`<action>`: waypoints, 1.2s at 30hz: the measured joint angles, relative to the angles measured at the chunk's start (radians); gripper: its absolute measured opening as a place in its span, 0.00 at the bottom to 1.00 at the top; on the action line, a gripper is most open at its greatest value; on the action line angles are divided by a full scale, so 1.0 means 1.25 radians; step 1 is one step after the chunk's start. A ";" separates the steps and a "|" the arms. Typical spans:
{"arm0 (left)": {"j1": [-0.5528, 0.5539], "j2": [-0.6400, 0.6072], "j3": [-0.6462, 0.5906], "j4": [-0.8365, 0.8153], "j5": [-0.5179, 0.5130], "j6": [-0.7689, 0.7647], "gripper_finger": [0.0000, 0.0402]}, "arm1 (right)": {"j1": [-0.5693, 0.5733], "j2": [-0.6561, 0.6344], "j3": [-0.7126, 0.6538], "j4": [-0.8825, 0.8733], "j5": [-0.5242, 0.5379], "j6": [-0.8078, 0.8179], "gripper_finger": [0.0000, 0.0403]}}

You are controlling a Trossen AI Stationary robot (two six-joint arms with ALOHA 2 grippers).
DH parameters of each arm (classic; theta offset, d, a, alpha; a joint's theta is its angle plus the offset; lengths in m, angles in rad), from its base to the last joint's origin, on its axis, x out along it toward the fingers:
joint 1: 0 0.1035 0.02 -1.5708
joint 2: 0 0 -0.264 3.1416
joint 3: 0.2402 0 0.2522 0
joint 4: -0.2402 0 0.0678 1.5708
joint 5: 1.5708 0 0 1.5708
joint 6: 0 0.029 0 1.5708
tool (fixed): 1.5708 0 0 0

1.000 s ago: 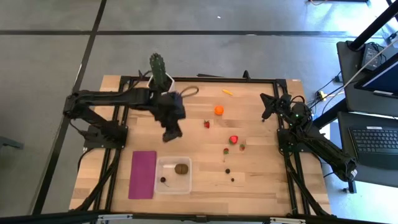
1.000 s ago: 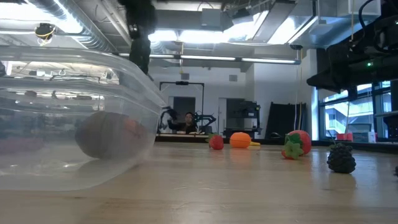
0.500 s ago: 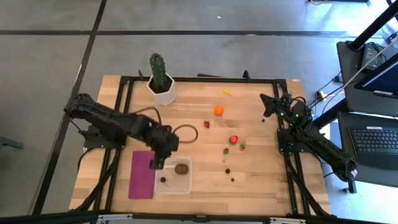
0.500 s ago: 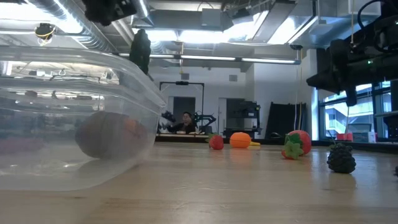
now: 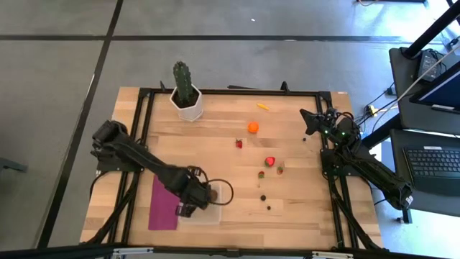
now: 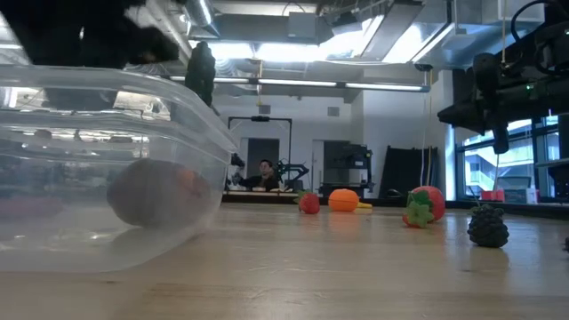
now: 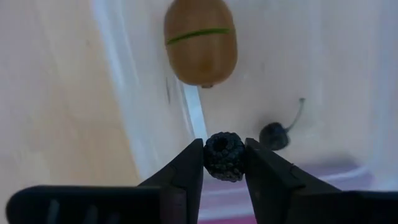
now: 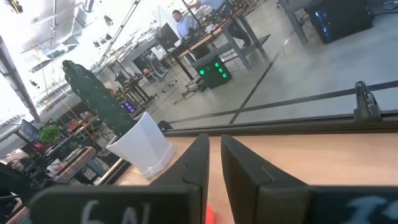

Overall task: Pick and placing Produce into tupperware
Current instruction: Put the blackberry into the transparent bin, then put the strawberry into the transparent bin

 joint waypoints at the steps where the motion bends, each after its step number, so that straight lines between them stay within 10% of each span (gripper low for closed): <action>1: -0.004 0.018 0.000 0.002 -0.002 0.000 0.26 | 0.000 0.000 0.000 0.000 0.000 0.000 0.11; 13: -0.009 0.114 0.000 0.058 0.007 0.006 0.23 | 0.000 0.000 0.000 0.000 -0.002 0.002 0.11; 28: -0.001 0.113 0.000 0.038 0.007 0.001 0.43 | 0.000 0.000 0.000 0.001 -0.002 0.020 0.11; 36: 0.017 -0.044 0.000 -0.030 -0.124 -0.035 0.44 | 0.000 0.000 0.000 0.144 -0.067 -0.022 0.11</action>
